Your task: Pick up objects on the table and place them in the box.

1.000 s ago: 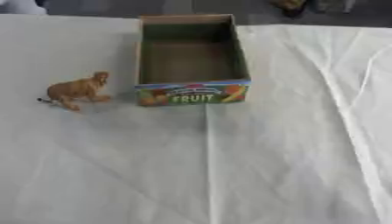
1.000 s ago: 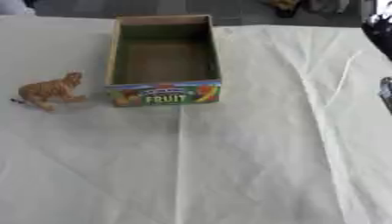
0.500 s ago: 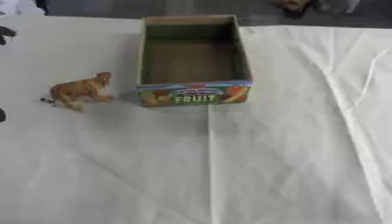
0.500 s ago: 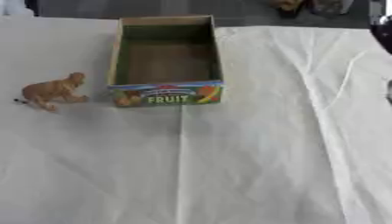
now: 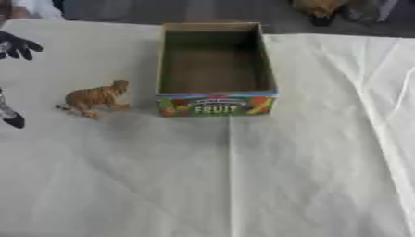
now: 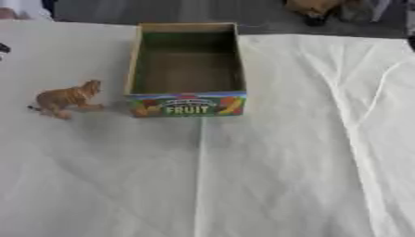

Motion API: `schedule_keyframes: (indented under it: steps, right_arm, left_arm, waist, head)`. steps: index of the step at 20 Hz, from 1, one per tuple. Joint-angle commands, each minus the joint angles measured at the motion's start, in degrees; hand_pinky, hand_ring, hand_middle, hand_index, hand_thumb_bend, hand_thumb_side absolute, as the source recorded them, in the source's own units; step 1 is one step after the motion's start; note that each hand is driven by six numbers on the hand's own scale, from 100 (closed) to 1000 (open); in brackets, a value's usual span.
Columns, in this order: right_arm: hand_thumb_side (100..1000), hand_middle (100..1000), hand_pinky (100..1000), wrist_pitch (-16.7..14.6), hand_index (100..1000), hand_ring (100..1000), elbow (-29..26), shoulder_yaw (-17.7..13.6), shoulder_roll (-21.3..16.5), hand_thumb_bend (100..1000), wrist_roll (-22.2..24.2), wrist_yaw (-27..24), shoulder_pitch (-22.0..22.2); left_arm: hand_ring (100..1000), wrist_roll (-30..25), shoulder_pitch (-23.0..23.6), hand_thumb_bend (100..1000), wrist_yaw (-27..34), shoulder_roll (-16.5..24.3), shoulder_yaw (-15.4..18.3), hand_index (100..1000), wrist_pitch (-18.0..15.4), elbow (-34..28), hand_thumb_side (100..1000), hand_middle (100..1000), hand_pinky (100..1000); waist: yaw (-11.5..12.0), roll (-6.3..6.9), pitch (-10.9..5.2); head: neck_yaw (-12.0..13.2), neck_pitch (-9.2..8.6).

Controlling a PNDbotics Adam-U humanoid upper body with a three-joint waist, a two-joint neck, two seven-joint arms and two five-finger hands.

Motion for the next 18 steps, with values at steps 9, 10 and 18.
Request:
schedule_keyframes:
  steps: [9,10,18]
  right_arm:
    - [756,749,784,-0.02,815,755,-0.79,-0.14,-0.73,440,0.18,-0.47,-0.86]
    - [756,749,784,-0.04,815,755,-0.79,-0.07,-0.6,441,0.29,-0.53,-1.01]
    - [755,748,785,0.27,815,755,-0.79,0.05,-0.22,442,0.76,-0.73,-1.66]
  left_arm:
    - [841,1.12,-3.8,966,-3.35,-1.86,-0.28,918,0.08,3.54,243,769,871]
    - [841,1.5,-4.49,970,-3.51,-2.82,0.06,907,0.49,4.27,247,769,871]
    - [842,5.79,-8.13,996,-4.28,-9.41,-1.39,887,3.61,11.32,274,763,863]
  waist:
    - [-0.44,-0.07,-1.23]
    - [-0.68,-0.1,-1.12]
    - [-1.33,-0.07,-0.75]
  head:
    - [0.46,-0.99]
    - [0.61,-1.16]
    - [0.91,-1.6]
